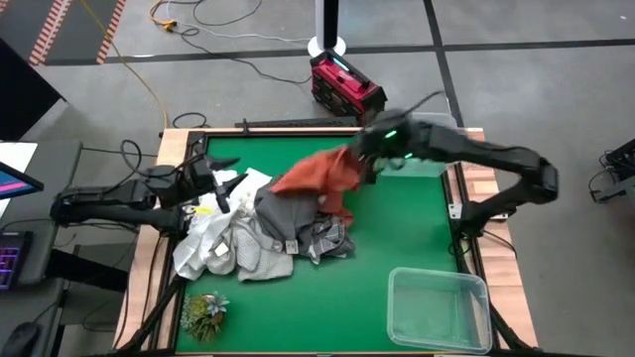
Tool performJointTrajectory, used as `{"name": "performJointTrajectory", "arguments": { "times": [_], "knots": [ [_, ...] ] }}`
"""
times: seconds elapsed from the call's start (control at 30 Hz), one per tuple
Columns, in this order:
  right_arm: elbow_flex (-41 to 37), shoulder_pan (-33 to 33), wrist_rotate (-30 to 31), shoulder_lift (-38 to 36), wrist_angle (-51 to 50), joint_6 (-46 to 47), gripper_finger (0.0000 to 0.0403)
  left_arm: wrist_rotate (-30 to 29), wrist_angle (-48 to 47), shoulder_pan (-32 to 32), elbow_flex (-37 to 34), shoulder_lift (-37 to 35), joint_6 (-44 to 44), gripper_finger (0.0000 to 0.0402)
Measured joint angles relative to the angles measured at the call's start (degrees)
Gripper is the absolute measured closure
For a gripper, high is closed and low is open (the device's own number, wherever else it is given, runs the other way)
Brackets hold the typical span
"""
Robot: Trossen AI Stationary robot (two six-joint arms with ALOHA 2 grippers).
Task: Sort towels by color in basket
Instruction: Put the orange towel into the top transparent bin
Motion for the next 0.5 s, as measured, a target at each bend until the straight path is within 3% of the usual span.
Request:
{"name": "performJointTrajectory", "arguments": {
  "times": [0.13, 0.33, 0.5],
  "knots": [
    [3.7, -2.8, 5.7, -8.5, 2.9, 2.4, 0.0379, 0.1, 0.2, 2.4, 0.0, 1.9, 1.7, 0.0205],
    [7.5, -6.1, 6.4, -18.4, 13.8, 1.1, 0.0386, 0.2, 3.7, 4.0, 0.0, 3.7, 3.4, 0.0217],
    [9.0, -8.4, 7.9, -22.7, 5.7, 1.1, 0.0386, 0.3, 4.9, 4.0, 0.0, 3.9, 4.5, 0.0221]
  ]
}}
